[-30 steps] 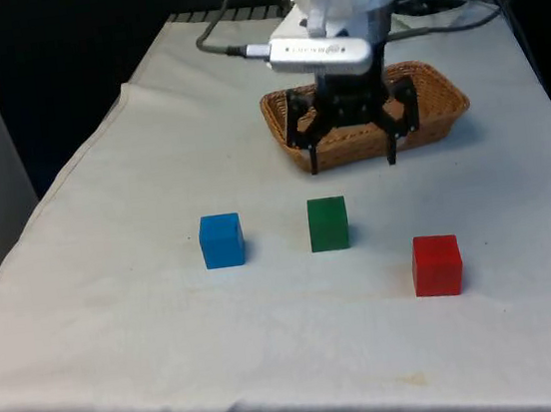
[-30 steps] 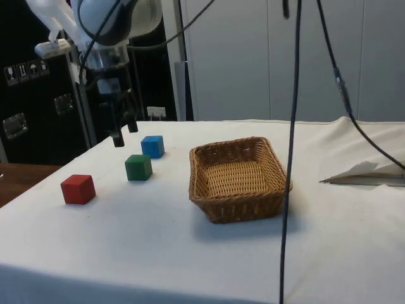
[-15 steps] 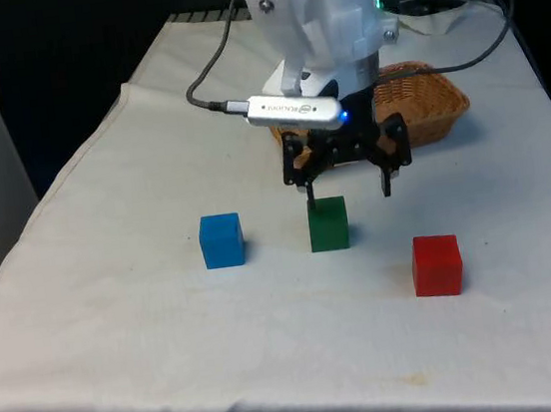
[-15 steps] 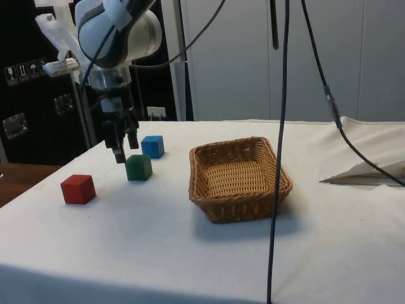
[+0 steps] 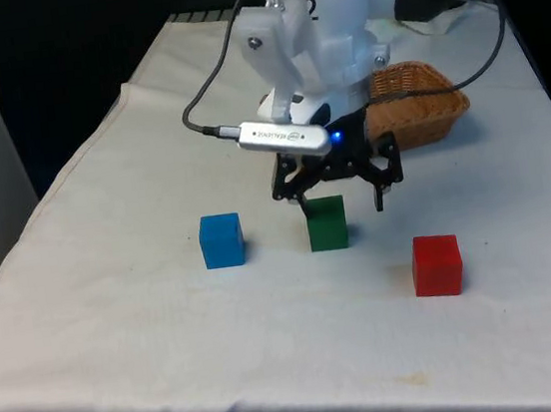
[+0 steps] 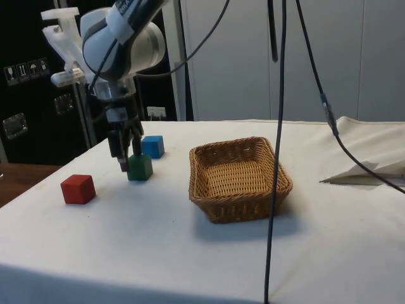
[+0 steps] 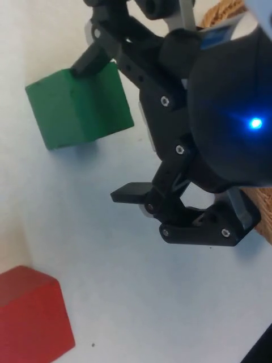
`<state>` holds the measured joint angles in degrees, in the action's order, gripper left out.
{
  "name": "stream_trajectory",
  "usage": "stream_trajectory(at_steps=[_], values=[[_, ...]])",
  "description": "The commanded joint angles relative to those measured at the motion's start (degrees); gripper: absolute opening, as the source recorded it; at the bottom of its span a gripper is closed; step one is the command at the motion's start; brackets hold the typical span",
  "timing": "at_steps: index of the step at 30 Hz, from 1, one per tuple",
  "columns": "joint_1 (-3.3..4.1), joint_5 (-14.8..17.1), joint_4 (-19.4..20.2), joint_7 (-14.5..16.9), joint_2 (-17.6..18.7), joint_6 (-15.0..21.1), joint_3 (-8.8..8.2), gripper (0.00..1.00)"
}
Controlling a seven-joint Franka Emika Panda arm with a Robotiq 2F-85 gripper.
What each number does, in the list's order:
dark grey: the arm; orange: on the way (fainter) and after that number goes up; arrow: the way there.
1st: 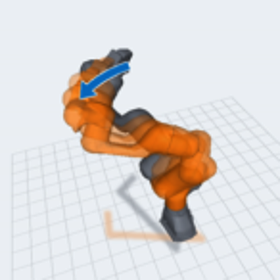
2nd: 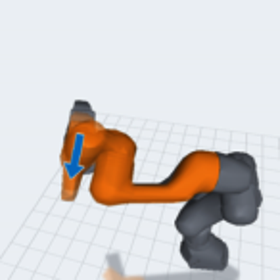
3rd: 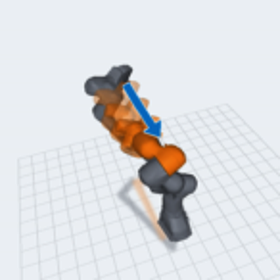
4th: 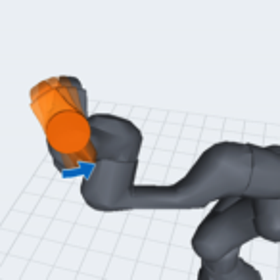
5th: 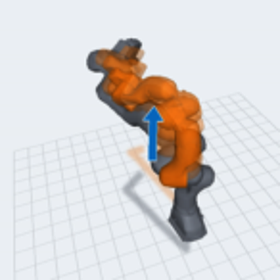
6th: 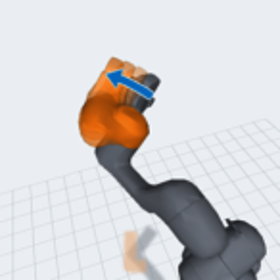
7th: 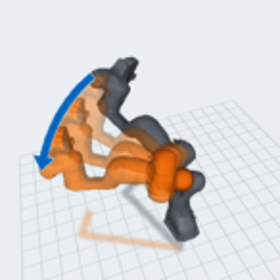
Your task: Pick up exactly two blocks and place them into the basket.
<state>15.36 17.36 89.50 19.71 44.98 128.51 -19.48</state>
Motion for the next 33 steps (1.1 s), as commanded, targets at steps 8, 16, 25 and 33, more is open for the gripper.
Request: stream_trajectory(at_steps=[8, 16, 25, 33], values=[[-0.40, 0.23, -0.17, 0.34, 0.97, 0.97, 0.06, 1.00], [-0.23, 0.00, 0.00, 0.17, 0.74, 0.80, -0.11, 1.00], [0.06, 0.00, -0.80, 0.40, 0.00, 0.11, -0.52, 1.00], [0.29, -0.34, -2.12, 1.15, -1.38, -1.72, -1.43, 1.00]])
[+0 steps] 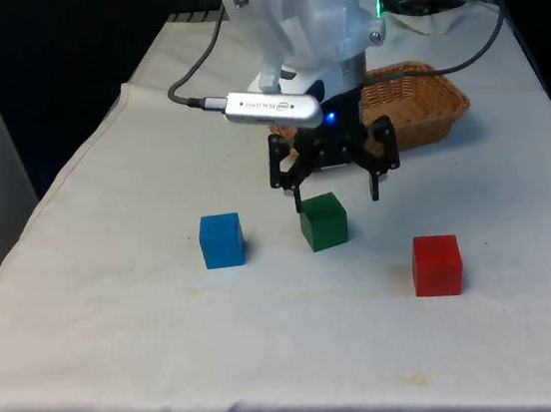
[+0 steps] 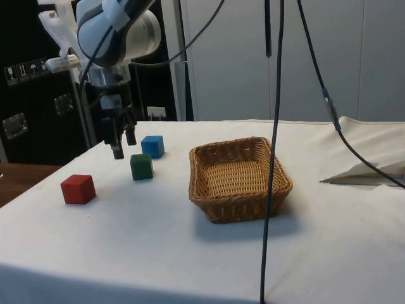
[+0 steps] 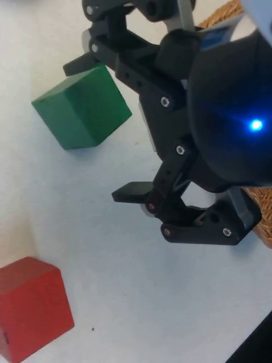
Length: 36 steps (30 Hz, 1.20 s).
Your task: Pick up exactly two blocks and place them into the basket.
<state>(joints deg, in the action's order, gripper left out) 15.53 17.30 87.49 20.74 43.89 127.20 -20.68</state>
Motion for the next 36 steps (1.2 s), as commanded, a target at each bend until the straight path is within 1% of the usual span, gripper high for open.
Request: stream_trajectory(at_steps=[1, 5, 6, 9, 10, 11, 13, 16, 17, 18, 19, 21, 24, 25, 26, 32, 33, 34, 35, 36], values=[[0.06, 0.00, -0.11, 0.11, -0.06, -0.06, -0.11, 1.00], [-0.11, -0.17, -0.23, 1.32, 0.06, 0.06, -0.63, 1.00], [-0.11, -0.06, -0.23, 2.23, 0.11, 0.23, -0.80, 1.00], [-0.23, 0.00, -0.17, 3.61, 0.29, 0.57, -0.92, 1.00], [-0.11, 0.00, -0.17, 3.21, 0.23, 0.11, -1.09, 1.00], [-0.11, 0.00, -0.17, 3.67, 0.29, 0.17, -1.09, 1.00], [-0.40, 0.11, -0.11, 5.56, 0.57, 1.03, -0.86, 1.00], [-0.52, 0.17, -0.11, 7.05, 0.86, 1.55, -0.80, 1.00], [-0.52, 0.23, -0.06, 7.56, 0.97, 1.78, -0.80, 1.00], [-0.34, 0.06, -0.06, 7.16, 0.86, 1.09, -1.09, 1.00], [-0.57, 0.29, -0.06, 8.02, 1.09, 1.95, -0.80, 1.00], [-0.63, 0.40, -0.06, 9.51, 1.60, 2.64, -0.74, 1.00], [-0.52, 0.52, 0.17, 10.83, 1.89, 3.38, -0.80, 1.00], [-0.34, 0.34, -0.06, 10.14, 1.89, 2.52, -1.09, 1.00], [-0.52, 0.57, 0.29, 11.17, 1.95, 3.55, -0.80, 1.00], [-0.17, 0.57, 2.06, 13.35, 1.60, 5.27, -0.86, 1.00], [-0.17, 0.57, 2.06, 13.35, 1.60, 5.27, -0.86, 1.00], [-0.17, 0.40, 1.43, 12.89, 2.06, 4.30, -1.03, 1.00], [-0.11, 0.57, 2.35, 13.52, 1.49, 5.50, -0.86, 1.00], [0.00, 0.57, 2.98, 13.98, 1.26, 5.90, -0.86, 1.00]])
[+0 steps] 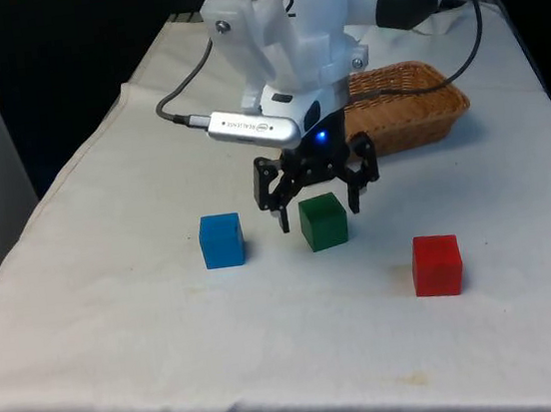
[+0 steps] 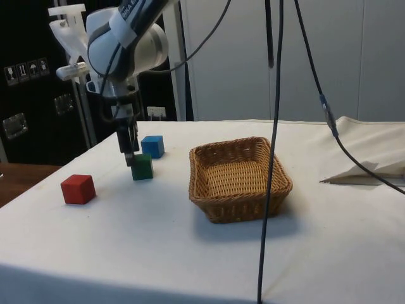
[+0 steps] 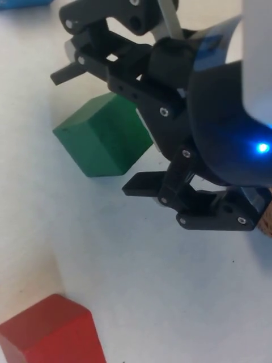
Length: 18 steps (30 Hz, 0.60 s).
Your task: Pick up exactly two blocks and place them into the basket.
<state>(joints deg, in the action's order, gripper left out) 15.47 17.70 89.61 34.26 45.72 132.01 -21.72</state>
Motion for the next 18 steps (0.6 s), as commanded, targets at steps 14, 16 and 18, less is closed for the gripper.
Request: stream_trajectory(at_steps=[14, 16, 18], values=[[0.63, 0.17, 5.21, 2.86, -2.12, 4.18, 0.17, 0.96], [0.63, 0.17, 5.44, 3.04, -2.18, 4.30, 0.17, 0.73], [0.69, 0.17, 5.56, 3.15, -2.23, 4.41, 0.17, 0.61]])
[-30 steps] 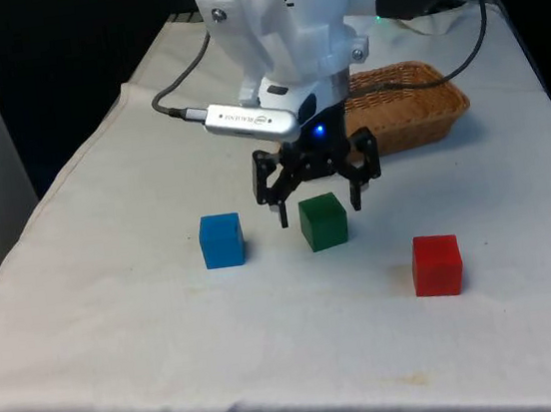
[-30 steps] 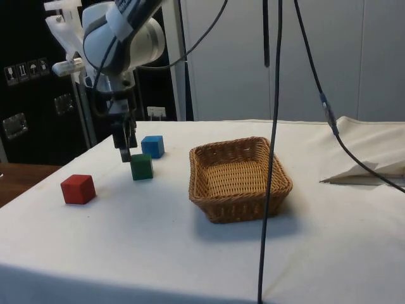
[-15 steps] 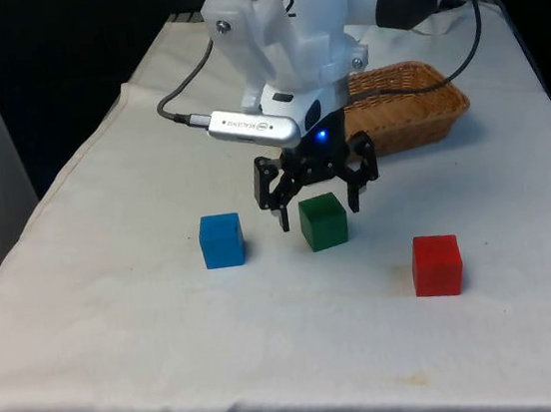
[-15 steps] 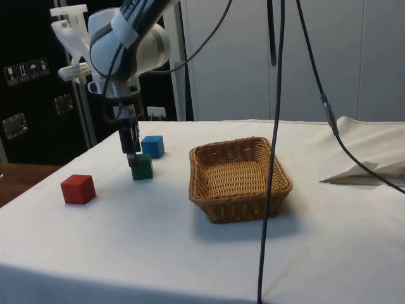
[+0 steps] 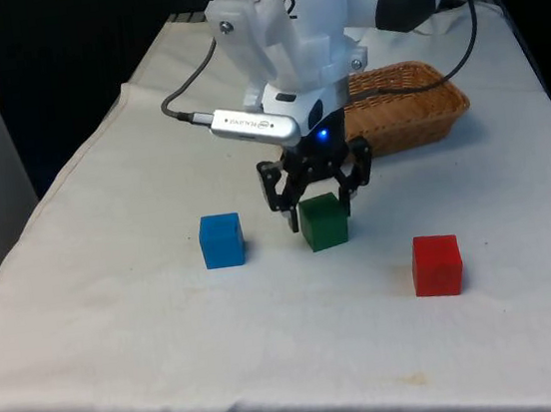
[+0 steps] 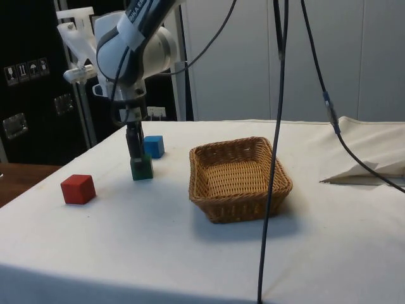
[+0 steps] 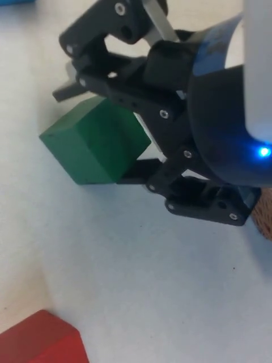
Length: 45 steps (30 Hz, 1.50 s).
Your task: Pick up exactly two blocks and place them into the basket.
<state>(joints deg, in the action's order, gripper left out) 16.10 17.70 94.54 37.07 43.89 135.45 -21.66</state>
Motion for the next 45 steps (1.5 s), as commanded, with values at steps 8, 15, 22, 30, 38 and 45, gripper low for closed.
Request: stream_trajectory(at_steps=[8, 15, 22, 30, 38, 45], values=[[0.06, 0.00, 0.40, 0.29, -0.23, 0.29, 0.06, 0.00], [0.17, 0.29, 0.97, 0.34, -1.15, 0.74, 0.11, 0.00], [0.40, 0.57, 1.95, -0.74, -3.44, 0.06, 0.11, 0.00], [0.86, 0.06, 3.27, -1.83, -6.82, -1.38, -0.29, 0.00], [1.55, -0.63, 5.56, -3.15, -11.00, -2.92, -0.46, 0.00], [1.89, -1.15, 8.19, -4.18, -15.13, -3.95, -0.52, 0.00]])
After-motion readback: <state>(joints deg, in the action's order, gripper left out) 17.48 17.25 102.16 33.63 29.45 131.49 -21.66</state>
